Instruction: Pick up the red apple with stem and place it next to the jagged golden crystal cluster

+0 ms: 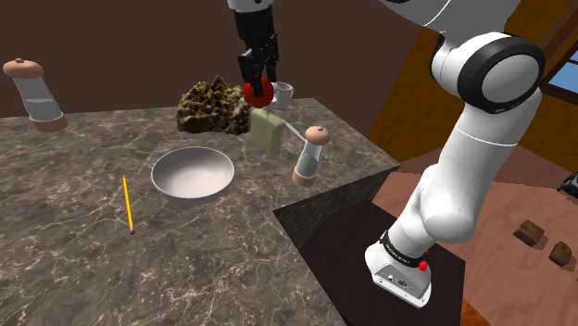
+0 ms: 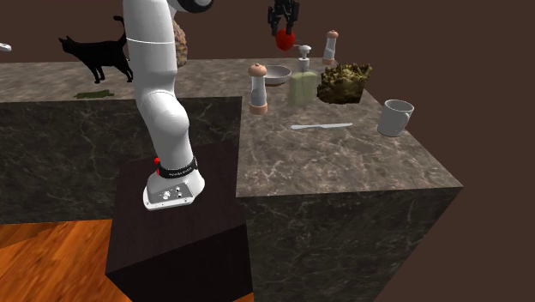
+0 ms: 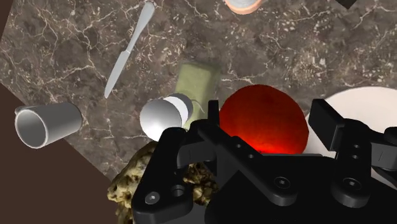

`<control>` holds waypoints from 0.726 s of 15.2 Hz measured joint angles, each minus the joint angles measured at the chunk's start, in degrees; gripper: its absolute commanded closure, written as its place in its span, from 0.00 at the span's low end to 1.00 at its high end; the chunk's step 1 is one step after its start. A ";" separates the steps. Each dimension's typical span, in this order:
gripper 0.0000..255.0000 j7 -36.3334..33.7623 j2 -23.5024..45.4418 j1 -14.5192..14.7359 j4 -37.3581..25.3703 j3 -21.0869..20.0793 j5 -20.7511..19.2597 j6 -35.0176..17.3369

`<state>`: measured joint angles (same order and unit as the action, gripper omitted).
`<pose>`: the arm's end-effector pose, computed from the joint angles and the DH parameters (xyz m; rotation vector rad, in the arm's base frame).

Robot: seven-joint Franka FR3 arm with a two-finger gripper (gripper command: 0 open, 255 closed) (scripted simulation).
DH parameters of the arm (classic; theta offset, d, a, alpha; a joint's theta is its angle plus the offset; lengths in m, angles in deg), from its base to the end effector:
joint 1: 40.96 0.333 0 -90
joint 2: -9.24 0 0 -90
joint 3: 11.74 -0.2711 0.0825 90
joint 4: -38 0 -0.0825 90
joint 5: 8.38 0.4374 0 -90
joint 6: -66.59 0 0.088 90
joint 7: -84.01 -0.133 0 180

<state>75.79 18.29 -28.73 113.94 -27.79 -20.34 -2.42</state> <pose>0.5483 0.2448 0.5614 2.8550 0.4383 -0.3044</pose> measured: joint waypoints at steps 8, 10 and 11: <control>1.00 -1.04 -1.64 -0.41 8.08 0.09 0.77 -6.43; 1.00 -1.25 -1.94 -0.51 10.08 0.13 0.91 -8.12; 1.00 -1.21 -1.98 -0.62 10.89 0.20 0.91 -8.91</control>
<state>74.58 16.31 -29.35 124.83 -27.59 -19.43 -11.33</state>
